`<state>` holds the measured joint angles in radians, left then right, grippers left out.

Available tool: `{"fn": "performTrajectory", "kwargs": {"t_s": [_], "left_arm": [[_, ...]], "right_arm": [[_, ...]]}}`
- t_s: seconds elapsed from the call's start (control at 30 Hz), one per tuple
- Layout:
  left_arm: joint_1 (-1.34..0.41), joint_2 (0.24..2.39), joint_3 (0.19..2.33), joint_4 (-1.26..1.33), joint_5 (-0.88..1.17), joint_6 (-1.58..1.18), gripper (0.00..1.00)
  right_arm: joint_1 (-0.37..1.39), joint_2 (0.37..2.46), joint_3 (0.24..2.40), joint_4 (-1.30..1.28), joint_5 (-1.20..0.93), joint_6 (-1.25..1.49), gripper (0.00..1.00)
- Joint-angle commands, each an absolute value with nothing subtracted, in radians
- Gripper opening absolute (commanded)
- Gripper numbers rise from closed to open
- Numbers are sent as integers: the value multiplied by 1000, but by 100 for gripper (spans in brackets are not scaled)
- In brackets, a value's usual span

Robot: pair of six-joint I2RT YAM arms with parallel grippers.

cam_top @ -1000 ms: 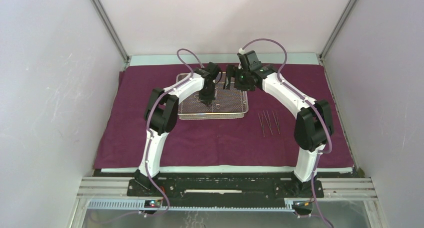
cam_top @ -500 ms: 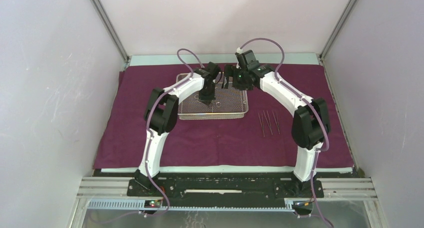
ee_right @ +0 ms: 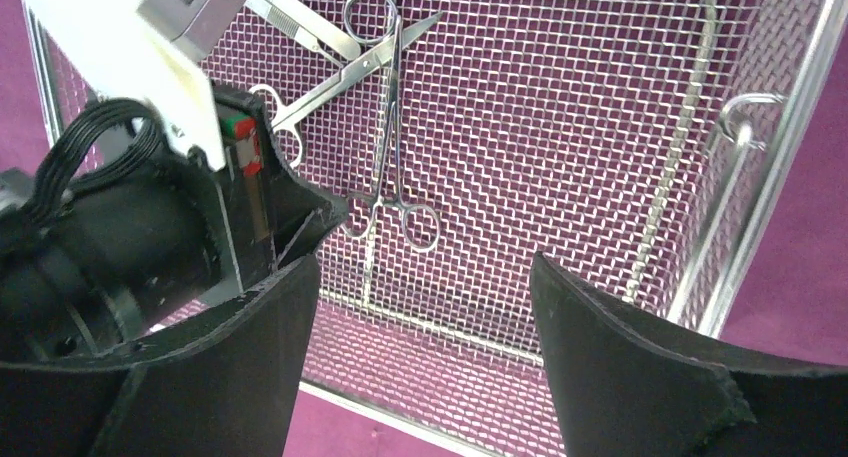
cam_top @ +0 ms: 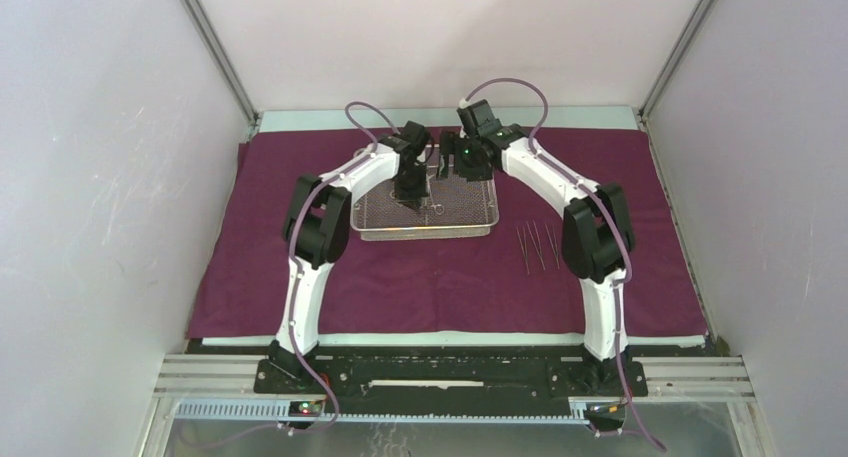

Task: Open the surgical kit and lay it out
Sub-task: Pick up the medical item from the container.

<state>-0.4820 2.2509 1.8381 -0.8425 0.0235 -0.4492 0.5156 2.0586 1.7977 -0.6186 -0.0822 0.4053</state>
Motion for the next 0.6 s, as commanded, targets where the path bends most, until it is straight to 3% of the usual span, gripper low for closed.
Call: {"fn": "performTrajectory", "kwargs": {"t_s": [0.0, 0.43, 0.57], "left_arm": [[-479, 2186, 1801, -789, 119, -479, 0], [-461, 2197, 1786, -770, 157, -484, 0], [-459, 2202, 1788, -770, 163, -485, 0]], "right_arm": [[527, 2121, 1873, -644, -116, 397, 84], [483, 2251, 1822, -512, -356, 531, 69], [474, 2252, 1775, -479, -385, 560, 68]]}}
